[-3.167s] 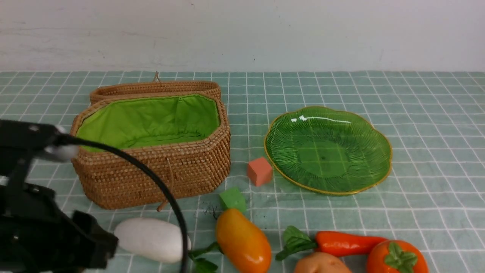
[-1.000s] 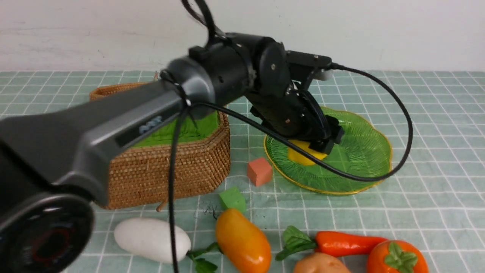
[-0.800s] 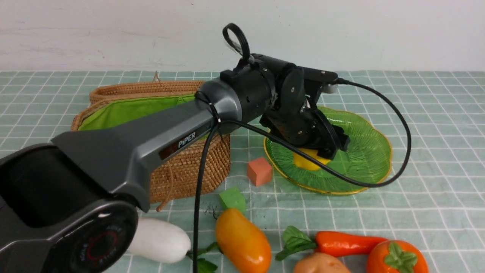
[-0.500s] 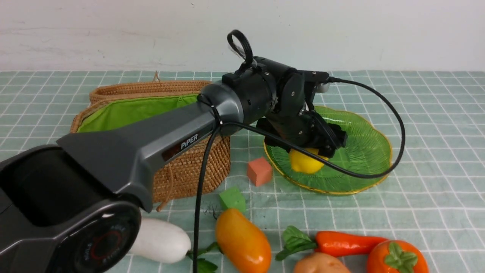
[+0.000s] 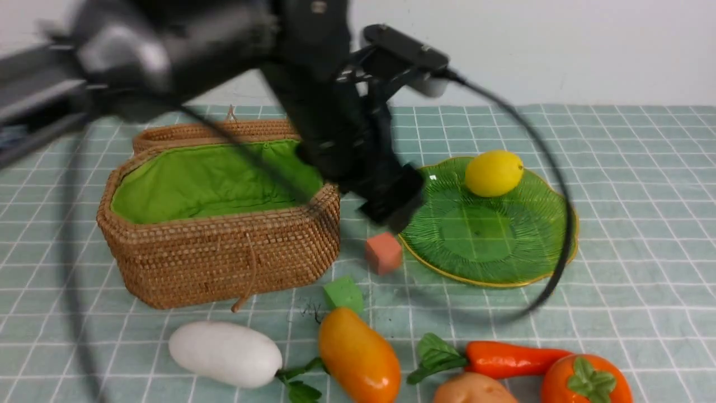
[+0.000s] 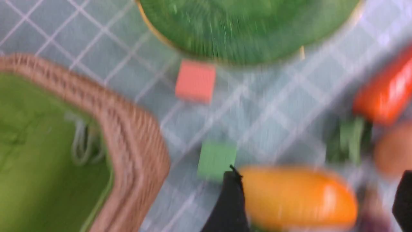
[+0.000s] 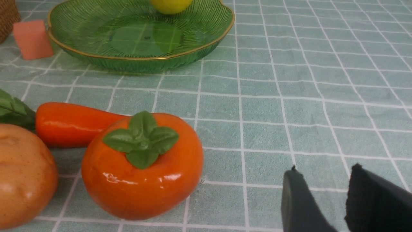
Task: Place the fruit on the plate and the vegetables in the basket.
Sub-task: Take a daikon with your left arm and place it on the basket on the left.
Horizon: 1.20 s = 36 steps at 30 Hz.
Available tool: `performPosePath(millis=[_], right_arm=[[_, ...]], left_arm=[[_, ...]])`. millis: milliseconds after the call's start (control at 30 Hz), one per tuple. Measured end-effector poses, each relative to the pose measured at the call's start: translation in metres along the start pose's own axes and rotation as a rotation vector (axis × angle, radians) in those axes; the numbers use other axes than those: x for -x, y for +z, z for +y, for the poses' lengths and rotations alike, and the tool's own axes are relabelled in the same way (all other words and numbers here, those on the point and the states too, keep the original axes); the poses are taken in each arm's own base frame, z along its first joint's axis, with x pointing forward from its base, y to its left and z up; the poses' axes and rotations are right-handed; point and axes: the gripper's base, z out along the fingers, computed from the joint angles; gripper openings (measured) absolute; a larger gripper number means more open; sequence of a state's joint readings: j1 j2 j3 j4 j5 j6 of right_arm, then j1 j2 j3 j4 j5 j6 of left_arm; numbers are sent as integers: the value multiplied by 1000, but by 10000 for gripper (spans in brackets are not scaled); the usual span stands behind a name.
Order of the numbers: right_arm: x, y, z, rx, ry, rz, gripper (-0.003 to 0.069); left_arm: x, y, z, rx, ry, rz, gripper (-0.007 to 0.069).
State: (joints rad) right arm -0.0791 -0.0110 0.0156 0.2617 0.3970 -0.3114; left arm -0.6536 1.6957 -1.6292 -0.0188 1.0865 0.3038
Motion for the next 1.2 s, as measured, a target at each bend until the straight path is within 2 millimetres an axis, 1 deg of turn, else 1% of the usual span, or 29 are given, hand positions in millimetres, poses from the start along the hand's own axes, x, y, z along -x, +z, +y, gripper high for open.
performPosePath(millis=[33,67,133,167,300,333,367,400,433,500,567,600,633,700,800,900,1000,1100,1167,1200], right_arm=[[0,0,0,0,0,0,241],[0,0,0,0,0,0,241],[0,0,0,0,0,0,241],[0,0,0,0,0,0,241],[0,0,0,0,0,0,241],[0,0,0,0,0,0,241],[0,0,0,0,0,0,241],[0,0,0,0,0,0,241],[0,0,0,0,0,0,241],[0,0,0,0,0,0,241],[0,0,0,0,0,0,241],[0,0,0,0,0,0,241],[0,0,0,0,0,0,241],[0,0,0,0,0,0,241],[0,0,0,0,0,0,241],[0,0,0,0,0,0,241],[0,0,0,0,0,0,241],[0,0,0,0,0,0,241],[0,0,0,0,0,0,241],[0,0,0,0,0,0,241]], left_arm=[[-3,-1,-1,1,13,4,578],[-25,-5,-5,16,99,41,558],[-59,-2,-10,46,218,106,534],[-75,1,-11,68,271,144,525],[-123,22,-13,151,446,258,510],[-133,29,-13,176,495,274,510],[-136,31,-12,193,522,280,510],[-146,42,-12,230,587,272,510],[-150,47,-12,244,606,261,508],[-154,58,-9,275,618,181,507],[-157,64,-3,287,593,144,507],[-156,64,-3,286,593,140,507],[-159,68,5,293,566,132,507],[-161,69,10,295,556,131,507],[-163,70,11,276,554,130,507],[-165,70,7,228,529,136,507],[-170,63,0,148,485,156,507],[-171,47,-9,90,425,118,507],[-169,32,-14,80,345,59,507],[-169,28,-15,77,307,38,507]])
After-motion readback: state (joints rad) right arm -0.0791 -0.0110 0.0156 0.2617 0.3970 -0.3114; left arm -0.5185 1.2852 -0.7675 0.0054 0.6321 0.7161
